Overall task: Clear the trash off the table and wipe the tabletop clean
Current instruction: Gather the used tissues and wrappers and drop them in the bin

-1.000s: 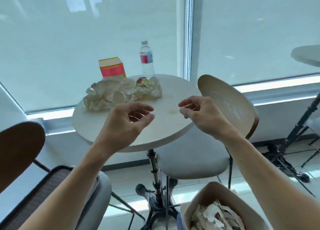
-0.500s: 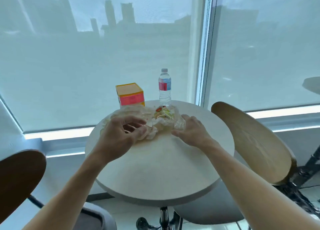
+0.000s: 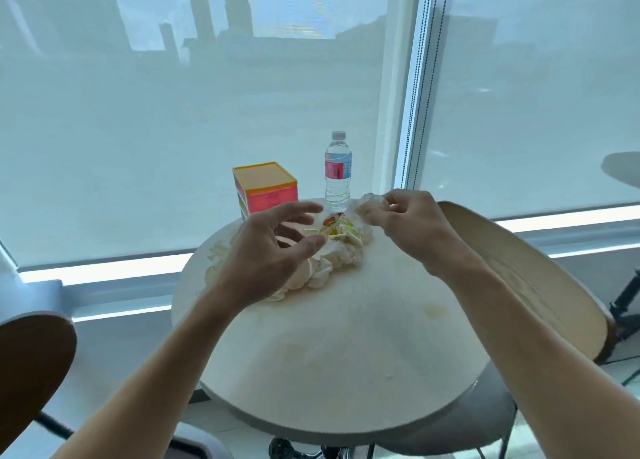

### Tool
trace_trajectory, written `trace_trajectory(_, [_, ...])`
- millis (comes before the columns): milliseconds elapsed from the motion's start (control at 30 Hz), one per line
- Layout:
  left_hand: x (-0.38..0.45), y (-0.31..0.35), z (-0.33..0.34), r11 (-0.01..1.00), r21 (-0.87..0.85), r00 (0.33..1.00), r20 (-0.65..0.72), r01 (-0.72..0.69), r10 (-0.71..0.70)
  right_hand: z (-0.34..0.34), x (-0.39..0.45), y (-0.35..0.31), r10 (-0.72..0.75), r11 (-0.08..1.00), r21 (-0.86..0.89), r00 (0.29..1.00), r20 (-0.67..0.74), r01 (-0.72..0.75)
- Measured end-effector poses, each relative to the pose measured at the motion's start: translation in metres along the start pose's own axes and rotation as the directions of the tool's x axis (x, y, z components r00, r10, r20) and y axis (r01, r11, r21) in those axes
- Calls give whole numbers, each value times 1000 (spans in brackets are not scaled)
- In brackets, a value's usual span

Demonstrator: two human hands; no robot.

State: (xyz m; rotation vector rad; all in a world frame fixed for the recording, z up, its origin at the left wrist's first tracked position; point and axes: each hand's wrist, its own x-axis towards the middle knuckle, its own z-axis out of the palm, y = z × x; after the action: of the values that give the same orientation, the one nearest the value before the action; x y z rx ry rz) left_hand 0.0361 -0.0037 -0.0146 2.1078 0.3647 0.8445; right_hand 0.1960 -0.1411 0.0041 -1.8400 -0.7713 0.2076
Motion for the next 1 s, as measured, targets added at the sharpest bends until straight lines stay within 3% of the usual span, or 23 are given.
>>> trace_trajectory(100, [9, 0, 9, 998, -50, 999, 32, -40, 42, 14, -5, -17, 3, 997, 80, 974, 226, -21])
trace_trajectory(267, [20, -10, 9, 986, -138, 996, 1, -89, 90, 17, 0, -17, -22, 987, 151, 907, 421, -46])
trace_trajectory(333, [22, -16, 7, 987, -138, 997, -37, -78, 73, 15, 6, -6, 23, 994, 88, 921, 388, -62])
trace_trajectory(400, [24, -21, 6, 987, -151, 998, -56, -49, 40, 19, 12, 9, 36, 990, -141, 954, 296, 6])
trace_trajectory(467, [24, -25, 5, 988, -153, 998, -53, -32, 24, 29, 11, 23, 58, 905, -420, 957, 283, 69])
trace_trajectory(533, [24, -27, 4, 988, -152, 999, -44, -25, 19, 40, 7, 31, 52, 821, -557, 955, 292, 125])
trace_trajectory(700, [22, -29, 3, 989, -145, 999, -21, -27, 24, 50, 14, 44, -12, 793, -601, 988, 154, 104])
trace_trajectory(833, [19, -28, 6, 987, -162, 1000, -8, -22, 21, 47, 18, 48, -11, 783, -615, 990, 141, 96])
trace_trajectory(1000, [12, -22, 11, 988, -156, 1000, -4, -16, 16, 30, 11, 49, -66, 891, -449, 997, 30, 72])
